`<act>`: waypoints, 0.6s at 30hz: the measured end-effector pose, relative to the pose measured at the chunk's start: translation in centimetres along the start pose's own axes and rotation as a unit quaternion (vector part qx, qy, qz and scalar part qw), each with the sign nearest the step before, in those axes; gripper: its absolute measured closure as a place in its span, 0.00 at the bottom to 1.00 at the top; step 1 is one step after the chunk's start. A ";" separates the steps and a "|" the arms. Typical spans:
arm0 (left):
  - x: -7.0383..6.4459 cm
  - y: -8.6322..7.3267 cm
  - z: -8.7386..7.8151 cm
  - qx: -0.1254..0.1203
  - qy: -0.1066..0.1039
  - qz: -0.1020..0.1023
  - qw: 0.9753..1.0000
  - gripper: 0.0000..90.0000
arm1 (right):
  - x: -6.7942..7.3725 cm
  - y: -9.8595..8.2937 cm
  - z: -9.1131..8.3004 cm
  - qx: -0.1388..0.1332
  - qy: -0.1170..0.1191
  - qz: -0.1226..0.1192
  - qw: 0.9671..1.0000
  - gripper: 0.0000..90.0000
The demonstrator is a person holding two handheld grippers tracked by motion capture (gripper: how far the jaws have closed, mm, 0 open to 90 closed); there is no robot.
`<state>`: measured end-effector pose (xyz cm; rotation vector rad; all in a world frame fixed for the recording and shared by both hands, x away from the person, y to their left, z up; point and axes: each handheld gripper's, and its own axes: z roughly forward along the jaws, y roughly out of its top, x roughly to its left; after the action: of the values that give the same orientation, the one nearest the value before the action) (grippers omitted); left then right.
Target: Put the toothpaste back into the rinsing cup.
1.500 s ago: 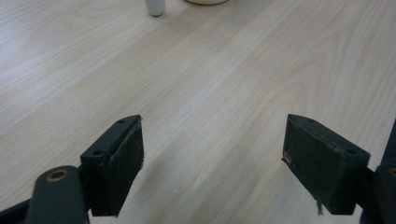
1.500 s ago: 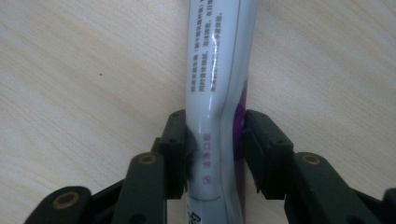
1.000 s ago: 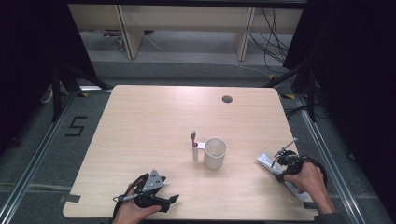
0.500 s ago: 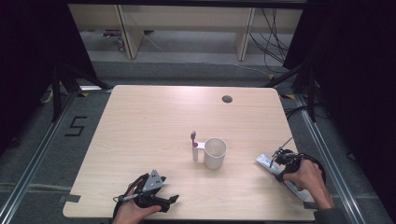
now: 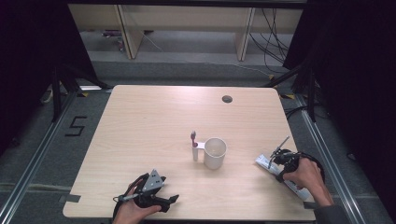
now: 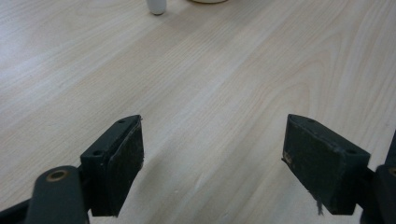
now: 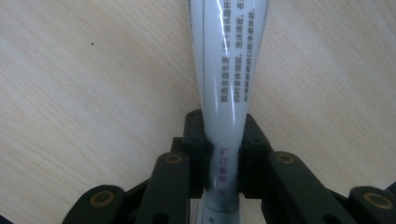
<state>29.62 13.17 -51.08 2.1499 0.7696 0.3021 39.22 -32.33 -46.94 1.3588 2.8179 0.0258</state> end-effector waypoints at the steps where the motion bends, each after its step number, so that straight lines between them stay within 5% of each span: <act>1: 0.0 0.0 0.0 0.000 0.002 0.000 1.000 0.22 | -0.1 -0.1 0.0 -0.006 -0.002 -0.012 1.000 0.85; 8: 0.0 0.1 0.1 0.003 0.005 -0.002 1.000 0.23 | -0.5 -0.4 -0.2 -0.026 0.002 -0.039 0.999 0.86; 10: -0.1 0.0 0.1 0.002 0.003 -0.001 1.000 0.22 | -0.4 -0.6 -0.7 -0.034 0.003 -0.019 0.999 0.86; 15: -0.1 0.1 0.1 0.003 0.004 -0.001 1.000 0.21 | -1.1 -1.0 -1.9 -0.090 0.007 -0.032 0.995 0.86; 18: 0.0 0.1 0.1 0.003 0.004 0.000 1.000 0.21 | -1.0 -1.2 -3.0 -0.112 0.011 -0.005 0.994 0.86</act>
<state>29.68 13.04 -51.09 2.1552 0.7760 0.3095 38.87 -33.93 -44.00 1.3032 2.7371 0.3470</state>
